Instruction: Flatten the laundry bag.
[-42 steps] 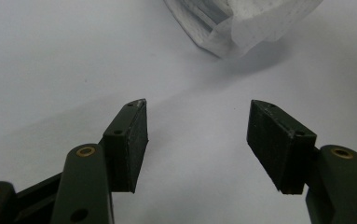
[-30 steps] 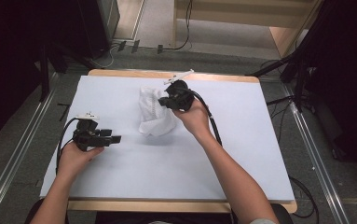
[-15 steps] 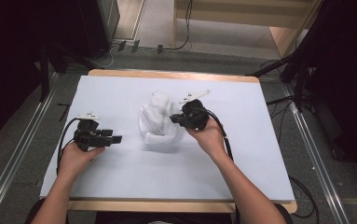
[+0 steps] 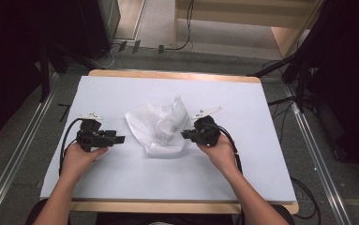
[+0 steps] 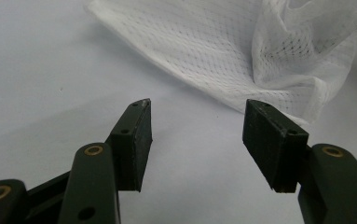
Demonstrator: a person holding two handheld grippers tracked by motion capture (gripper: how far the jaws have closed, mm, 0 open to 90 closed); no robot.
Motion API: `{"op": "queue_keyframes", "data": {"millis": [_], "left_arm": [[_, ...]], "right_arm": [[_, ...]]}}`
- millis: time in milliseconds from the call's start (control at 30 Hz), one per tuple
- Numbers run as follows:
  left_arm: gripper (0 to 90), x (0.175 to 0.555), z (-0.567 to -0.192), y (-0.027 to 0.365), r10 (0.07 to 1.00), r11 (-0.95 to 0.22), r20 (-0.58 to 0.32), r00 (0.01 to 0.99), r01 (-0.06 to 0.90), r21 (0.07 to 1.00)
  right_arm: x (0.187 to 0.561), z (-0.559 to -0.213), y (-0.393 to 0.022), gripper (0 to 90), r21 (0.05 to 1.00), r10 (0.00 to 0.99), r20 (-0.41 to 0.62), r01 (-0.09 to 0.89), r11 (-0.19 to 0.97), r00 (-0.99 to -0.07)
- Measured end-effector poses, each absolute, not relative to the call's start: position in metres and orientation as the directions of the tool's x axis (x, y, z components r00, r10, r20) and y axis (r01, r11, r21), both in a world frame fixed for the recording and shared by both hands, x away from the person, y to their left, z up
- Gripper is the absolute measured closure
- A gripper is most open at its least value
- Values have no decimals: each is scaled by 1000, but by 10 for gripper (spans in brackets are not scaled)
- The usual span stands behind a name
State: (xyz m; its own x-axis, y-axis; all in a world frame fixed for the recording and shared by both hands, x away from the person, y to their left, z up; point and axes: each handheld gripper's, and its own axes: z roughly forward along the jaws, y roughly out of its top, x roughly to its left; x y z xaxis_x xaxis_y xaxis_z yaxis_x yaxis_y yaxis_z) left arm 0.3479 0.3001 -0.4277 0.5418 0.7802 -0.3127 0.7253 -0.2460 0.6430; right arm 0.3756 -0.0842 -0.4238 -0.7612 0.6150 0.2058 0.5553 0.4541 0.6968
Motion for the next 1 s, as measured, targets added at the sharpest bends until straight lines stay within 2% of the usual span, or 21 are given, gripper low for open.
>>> {"op": "queue_keyframes", "data": {"millis": [500,667,767,1000], "left_arm": [[465,348,-426,295,767,-251,-320,556,719,648],[535,349,-425,293,743,-258,-335,579,710,656],[545,351,-424,292,738,-259,-340,583,710,655],[571,364,-418,293,706,-240,-392,589,720,651]], "right_arm": [[367,-447,-111,885,633,658,223,620,463,-719],[366,-456,-116,885,599,667,232,644,475,-708],[364,-458,-118,885,581,673,237,657,480,-701],[355,-441,-126,839,634,676,230,635,441,-700]]}}
